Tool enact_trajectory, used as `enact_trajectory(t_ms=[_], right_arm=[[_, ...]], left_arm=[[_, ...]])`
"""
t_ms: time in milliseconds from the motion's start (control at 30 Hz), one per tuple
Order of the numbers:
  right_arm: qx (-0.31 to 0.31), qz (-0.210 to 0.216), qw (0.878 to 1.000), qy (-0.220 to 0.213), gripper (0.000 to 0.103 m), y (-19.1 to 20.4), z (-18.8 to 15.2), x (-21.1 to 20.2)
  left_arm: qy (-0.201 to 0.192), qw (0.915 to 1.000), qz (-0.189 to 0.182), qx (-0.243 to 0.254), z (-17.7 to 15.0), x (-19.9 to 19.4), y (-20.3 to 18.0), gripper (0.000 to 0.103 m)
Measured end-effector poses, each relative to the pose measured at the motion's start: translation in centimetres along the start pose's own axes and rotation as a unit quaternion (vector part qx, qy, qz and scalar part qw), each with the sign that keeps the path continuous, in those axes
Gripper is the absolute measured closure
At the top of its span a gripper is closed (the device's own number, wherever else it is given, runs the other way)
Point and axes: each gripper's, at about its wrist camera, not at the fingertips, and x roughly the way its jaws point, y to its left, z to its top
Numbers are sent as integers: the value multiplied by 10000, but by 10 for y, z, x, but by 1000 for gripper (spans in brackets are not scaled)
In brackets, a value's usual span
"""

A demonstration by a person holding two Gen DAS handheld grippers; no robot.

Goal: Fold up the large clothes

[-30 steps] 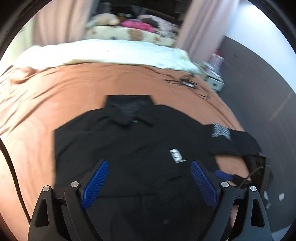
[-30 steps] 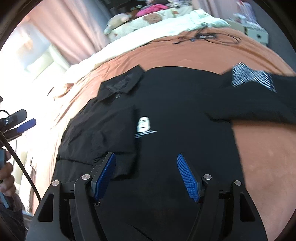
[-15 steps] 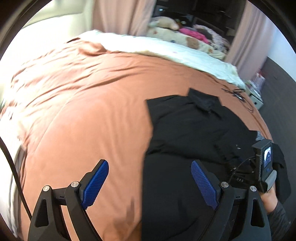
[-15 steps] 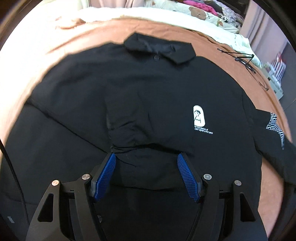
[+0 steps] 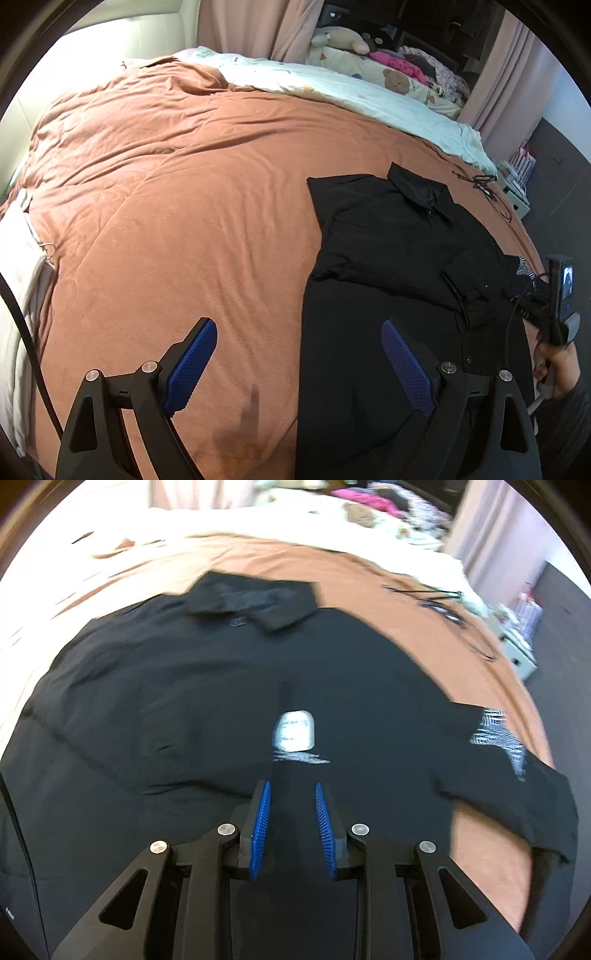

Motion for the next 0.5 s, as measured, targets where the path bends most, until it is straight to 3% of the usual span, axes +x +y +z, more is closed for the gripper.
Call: enact_trajectory(t_ms=[100, 200, 267, 300, 333, 500], right_arm=[[388, -186, 9990, 98, 80, -28, -3, 4], [860, 83, 9961, 194, 74, -51, -9, 7], [1015, 227, 9945, 105, 49, -59, -14, 3], [1049, 298, 9940, 22, 31, -60, -17, 0], [1066, 362, 9936, -47, 27, -60, -20, -3], [1026, 1046, 9892, 84, 27, -49, -34, 5]], left_arm=[[-15, 10000, -31, 21, 1, 1, -1, 11], [2, 10000, -88, -13, 3, 6, -1, 11], [33, 9999, -130, -24, 4, 12, -2, 11], [52, 9999, -140, -12, 5, 15, -3, 11], [74, 9999, -143, 9, 5, 19, -4, 11], [253, 9995, -118, 142, 3, 43, -10, 11]])
